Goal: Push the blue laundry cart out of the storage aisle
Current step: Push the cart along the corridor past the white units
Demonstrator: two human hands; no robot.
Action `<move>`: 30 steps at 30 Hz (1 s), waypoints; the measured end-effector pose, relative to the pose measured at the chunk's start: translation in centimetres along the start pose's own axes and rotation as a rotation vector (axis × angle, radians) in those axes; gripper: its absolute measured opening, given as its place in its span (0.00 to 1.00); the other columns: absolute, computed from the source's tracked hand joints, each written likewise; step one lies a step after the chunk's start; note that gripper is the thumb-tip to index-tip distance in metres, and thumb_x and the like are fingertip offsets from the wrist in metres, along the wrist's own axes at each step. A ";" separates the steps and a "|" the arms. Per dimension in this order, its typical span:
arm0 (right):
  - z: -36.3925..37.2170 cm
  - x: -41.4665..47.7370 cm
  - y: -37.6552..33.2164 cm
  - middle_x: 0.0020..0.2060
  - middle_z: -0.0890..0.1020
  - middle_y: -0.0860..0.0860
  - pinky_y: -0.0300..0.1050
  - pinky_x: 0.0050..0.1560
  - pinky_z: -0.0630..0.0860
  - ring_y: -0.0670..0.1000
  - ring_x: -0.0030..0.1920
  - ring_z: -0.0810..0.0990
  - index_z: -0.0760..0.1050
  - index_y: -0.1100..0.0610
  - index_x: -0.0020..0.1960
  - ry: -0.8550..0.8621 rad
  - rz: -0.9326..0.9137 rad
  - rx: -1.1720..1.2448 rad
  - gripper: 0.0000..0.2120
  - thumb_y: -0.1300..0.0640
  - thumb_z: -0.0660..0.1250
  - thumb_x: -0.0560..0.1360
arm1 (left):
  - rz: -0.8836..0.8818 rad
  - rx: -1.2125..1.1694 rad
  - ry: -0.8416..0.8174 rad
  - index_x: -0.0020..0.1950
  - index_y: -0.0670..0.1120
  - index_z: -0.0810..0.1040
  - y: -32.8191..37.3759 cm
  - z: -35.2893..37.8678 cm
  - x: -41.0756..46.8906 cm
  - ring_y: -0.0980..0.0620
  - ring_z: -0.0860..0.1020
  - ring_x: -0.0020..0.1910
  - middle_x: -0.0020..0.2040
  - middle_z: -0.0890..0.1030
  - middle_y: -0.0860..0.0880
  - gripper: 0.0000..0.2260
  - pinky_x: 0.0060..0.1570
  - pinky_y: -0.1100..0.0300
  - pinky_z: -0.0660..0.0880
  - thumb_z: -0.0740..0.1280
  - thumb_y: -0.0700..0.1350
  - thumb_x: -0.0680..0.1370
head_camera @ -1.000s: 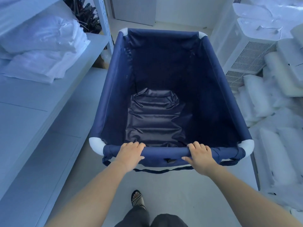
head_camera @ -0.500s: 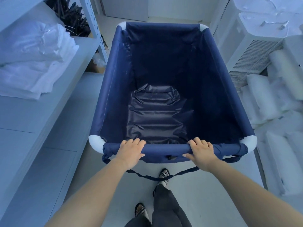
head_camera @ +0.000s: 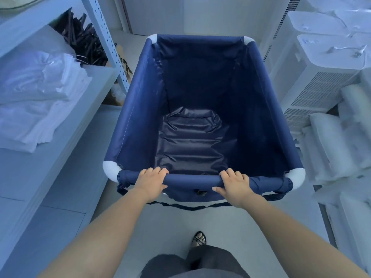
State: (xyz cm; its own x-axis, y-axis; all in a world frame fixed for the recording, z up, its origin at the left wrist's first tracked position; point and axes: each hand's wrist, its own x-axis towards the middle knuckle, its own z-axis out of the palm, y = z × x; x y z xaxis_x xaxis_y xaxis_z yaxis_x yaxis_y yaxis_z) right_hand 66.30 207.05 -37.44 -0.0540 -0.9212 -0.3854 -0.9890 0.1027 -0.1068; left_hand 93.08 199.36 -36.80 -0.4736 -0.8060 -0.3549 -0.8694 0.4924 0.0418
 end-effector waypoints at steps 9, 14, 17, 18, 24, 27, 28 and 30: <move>-2.3 6.4 1.3 0.58 0.70 0.52 0.53 0.61 0.63 0.56 0.57 0.70 0.64 0.53 0.64 -0.011 0.007 -0.020 0.25 0.37 0.55 0.76 | -0.027 -0.016 0.008 0.65 0.53 0.64 -1.6 -2.0 6.0 0.49 0.71 0.57 0.59 0.72 0.52 0.15 0.61 0.55 0.62 0.60 0.52 0.80; -3.8 10.6 2.0 0.57 0.70 0.51 0.52 0.61 0.63 0.55 0.56 0.70 0.65 0.52 0.63 0.017 0.016 -0.003 0.24 0.36 0.56 0.75 | -0.001 -0.028 -0.017 0.65 0.54 0.64 -3.2 -3.9 10.5 0.48 0.70 0.59 0.60 0.72 0.52 0.16 0.61 0.52 0.62 0.60 0.53 0.79; -5.2 13.5 2.4 0.57 0.71 0.50 0.52 0.61 0.63 0.55 0.56 0.70 0.65 0.52 0.64 0.034 0.029 -0.005 0.24 0.36 0.56 0.75 | -0.003 -0.047 -0.037 0.65 0.54 0.64 -4.3 -5.1 13.8 0.48 0.69 0.60 0.60 0.71 0.53 0.15 0.62 0.49 0.60 0.60 0.53 0.79; -5.7 14.5 2.5 0.56 0.71 0.50 0.51 0.61 0.64 0.54 0.56 0.71 0.65 0.52 0.64 0.036 0.036 -0.007 0.24 0.36 0.56 0.75 | 0.001 -0.054 -0.041 0.65 0.54 0.64 -4.6 -5.6 14.9 0.49 0.69 0.60 0.61 0.71 0.53 0.15 0.63 0.48 0.60 0.60 0.53 0.79; -9.0 20.6 3.0 0.55 0.71 0.50 0.49 0.61 0.63 0.54 0.55 0.71 0.65 0.51 0.63 0.009 0.091 -0.003 0.25 0.35 0.57 0.74 | 0.053 -0.076 -0.073 0.66 0.54 0.63 -6.9 -8.6 21.6 0.48 0.68 0.60 0.63 0.71 0.53 0.16 0.59 0.49 0.61 0.59 0.53 0.80; -10.4 23.4 3.3 0.56 0.71 0.50 0.49 0.61 0.63 0.54 0.56 0.71 0.65 0.51 0.63 0.008 0.119 0.006 0.26 0.35 0.57 0.74 | 0.097 -0.074 -0.084 0.69 0.55 0.61 -8.2 -9.8 24.5 0.49 0.68 0.62 0.65 0.70 0.53 0.18 0.62 0.50 0.60 0.58 0.52 0.80; -10.7 24.2 3.3 0.56 0.71 0.50 0.49 0.61 0.63 0.54 0.56 0.71 0.65 0.51 0.63 0.010 0.129 0.003 0.25 0.35 0.57 0.74 | 0.108 -0.078 -0.086 0.70 0.55 0.61 -8.7 -10.1 25.4 0.49 0.68 0.63 0.65 0.70 0.54 0.18 0.62 0.50 0.60 0.58 0.52 0.80; -11.4 25.9 3.4 0.55 0.71 0.50 0.49 0.61 0.63 0.54 0.55 0.71 0.65 0.51 0.62 0.014 0.147 -0.004 0.25 0.34 0.57 0.74 | 0.130 -0.077 -0.085 0.70 0.55 0.60 -9.6 -10.9 27.2 0.49 0.67 0.63 0.65 0.70 0.54 0.18 0.62 0.50 0.60 0.57 0.52 0.81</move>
State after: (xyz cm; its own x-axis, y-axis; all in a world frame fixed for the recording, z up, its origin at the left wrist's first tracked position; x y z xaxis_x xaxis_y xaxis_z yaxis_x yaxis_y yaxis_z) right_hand 59.95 179.25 -37.32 -0.2004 -0.9015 -0.3836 -0.9708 0.2355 -0.0463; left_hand 86.99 169.14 -36.63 -0.5716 -0.7052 -0.4195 -0.8117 0.5609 0.1630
